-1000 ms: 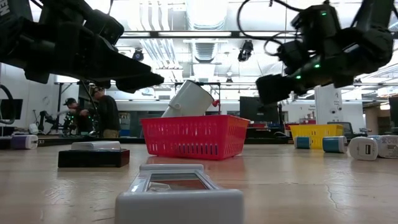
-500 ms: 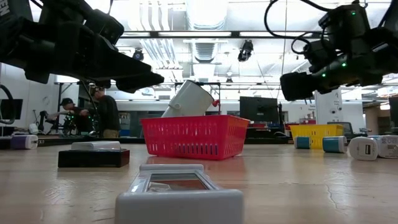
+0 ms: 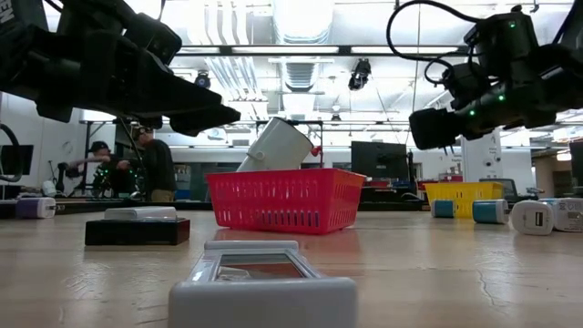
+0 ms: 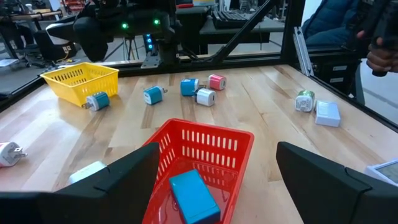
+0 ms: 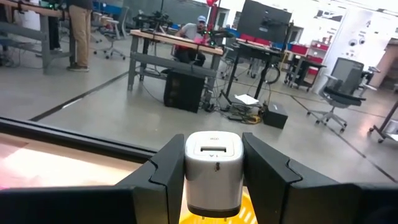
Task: Pick & Place Office items
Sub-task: Put the left white black charger adapter into the yellow basket
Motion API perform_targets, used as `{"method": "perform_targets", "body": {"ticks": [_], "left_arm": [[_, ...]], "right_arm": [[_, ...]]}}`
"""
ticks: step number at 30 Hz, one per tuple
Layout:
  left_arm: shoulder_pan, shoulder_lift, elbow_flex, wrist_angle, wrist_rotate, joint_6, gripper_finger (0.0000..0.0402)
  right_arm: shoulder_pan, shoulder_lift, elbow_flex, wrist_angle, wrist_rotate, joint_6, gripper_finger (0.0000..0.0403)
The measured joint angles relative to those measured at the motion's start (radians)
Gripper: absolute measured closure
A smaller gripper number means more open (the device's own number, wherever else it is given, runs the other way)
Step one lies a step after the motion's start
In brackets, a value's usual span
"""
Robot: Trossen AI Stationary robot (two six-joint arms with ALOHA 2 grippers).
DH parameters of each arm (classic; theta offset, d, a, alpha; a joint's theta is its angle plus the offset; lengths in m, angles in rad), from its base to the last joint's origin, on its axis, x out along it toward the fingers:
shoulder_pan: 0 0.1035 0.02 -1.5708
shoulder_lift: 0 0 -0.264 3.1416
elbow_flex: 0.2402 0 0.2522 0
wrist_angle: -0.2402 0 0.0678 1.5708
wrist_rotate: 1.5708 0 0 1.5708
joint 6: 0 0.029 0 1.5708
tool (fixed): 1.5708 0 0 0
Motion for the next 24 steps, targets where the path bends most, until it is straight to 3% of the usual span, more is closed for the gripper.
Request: {"method": "perform_targets", "body": {"ticks": [5, 9, 12, 14, 18, 24], "left_arm": [[0.0, 0.0, 0.0, 0.0, 0.0, 0.0, 0.0074], [0.0, 0.0, 0.0, 0.0, 0.0, 0.0, 0.0074], [0.0, 0.0, 0.0, 0.0, 0.0, 0.0, 0.0074], [0.0, 0.0, 0.0, 0.0, 0.0, 0.0, 0.0074], [0.0, 0.0, 0.0, 0.0, 0.0, -0.001, 0.0074], [0.0, 0.0, 0.0, 0.0, 0.0, 0.0, 0.0074]], "right_arm": [[-0.006, -0.03, 0.004, -0.041, -0.003, -0.008, 0.0279], [-0.014, -0.087, 0.013, -0.19, -0.042, 0.077, 0.0279], [-0.052, -0.152, 0.037, -0.435, -0.162, 0.261, 0.0279], [-0.099, -0.199, 0.065, -0.687, -0.246, 0.44, 0.0279], [-0.148, -0.256, 0.108, -1.034, -0.29, 0.673, 0.0279], [-0.192, -0.302, 0.134, -1.077, -0.461, 0.661, 0.0279]]}}
